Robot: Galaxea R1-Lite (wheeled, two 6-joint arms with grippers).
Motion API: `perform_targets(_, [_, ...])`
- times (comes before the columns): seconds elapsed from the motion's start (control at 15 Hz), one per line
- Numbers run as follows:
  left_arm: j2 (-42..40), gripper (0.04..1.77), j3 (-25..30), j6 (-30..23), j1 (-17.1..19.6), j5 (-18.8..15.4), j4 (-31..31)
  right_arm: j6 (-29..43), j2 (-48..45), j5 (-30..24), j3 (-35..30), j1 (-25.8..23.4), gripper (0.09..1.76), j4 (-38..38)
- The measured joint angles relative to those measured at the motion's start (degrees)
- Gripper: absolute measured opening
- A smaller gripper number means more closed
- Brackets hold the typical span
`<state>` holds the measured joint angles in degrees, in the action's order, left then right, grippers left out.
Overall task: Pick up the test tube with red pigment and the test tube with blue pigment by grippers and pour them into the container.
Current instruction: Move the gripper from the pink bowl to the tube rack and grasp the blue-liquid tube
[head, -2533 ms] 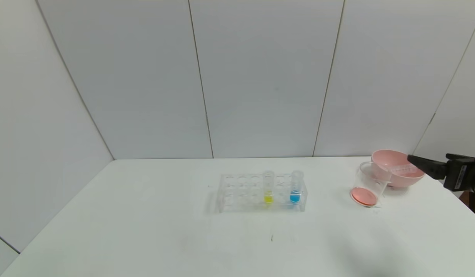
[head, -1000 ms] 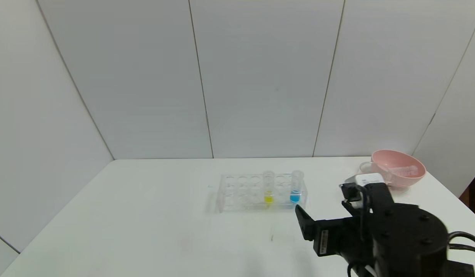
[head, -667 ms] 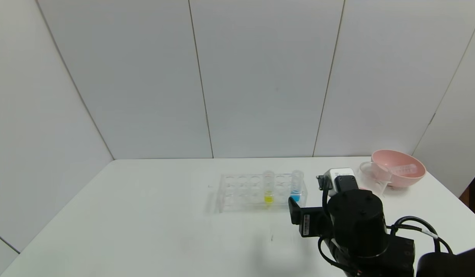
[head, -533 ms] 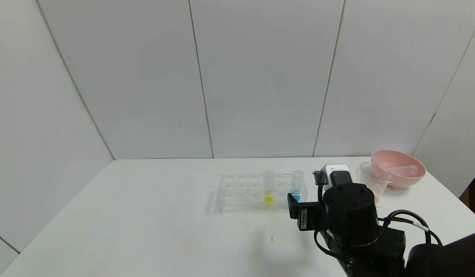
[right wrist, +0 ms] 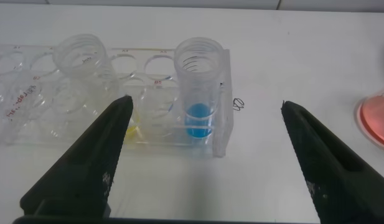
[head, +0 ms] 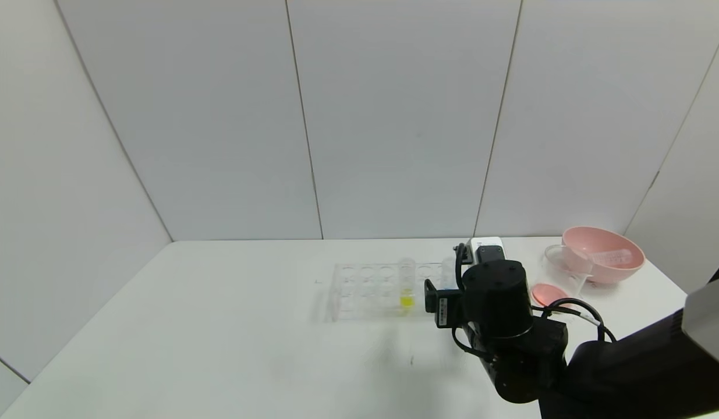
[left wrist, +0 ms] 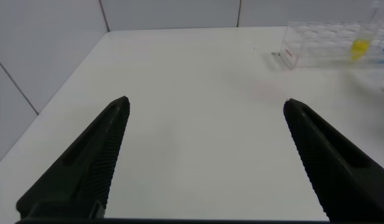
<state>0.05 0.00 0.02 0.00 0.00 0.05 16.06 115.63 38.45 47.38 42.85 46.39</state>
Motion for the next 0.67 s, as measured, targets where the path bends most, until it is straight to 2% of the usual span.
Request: perform_targets(0.67, [0.0,1.76,0.0,0.0,0.0,0.0,0.0,-2.8,5.0,0.0,6.7,-1.9,1.71,0.1])
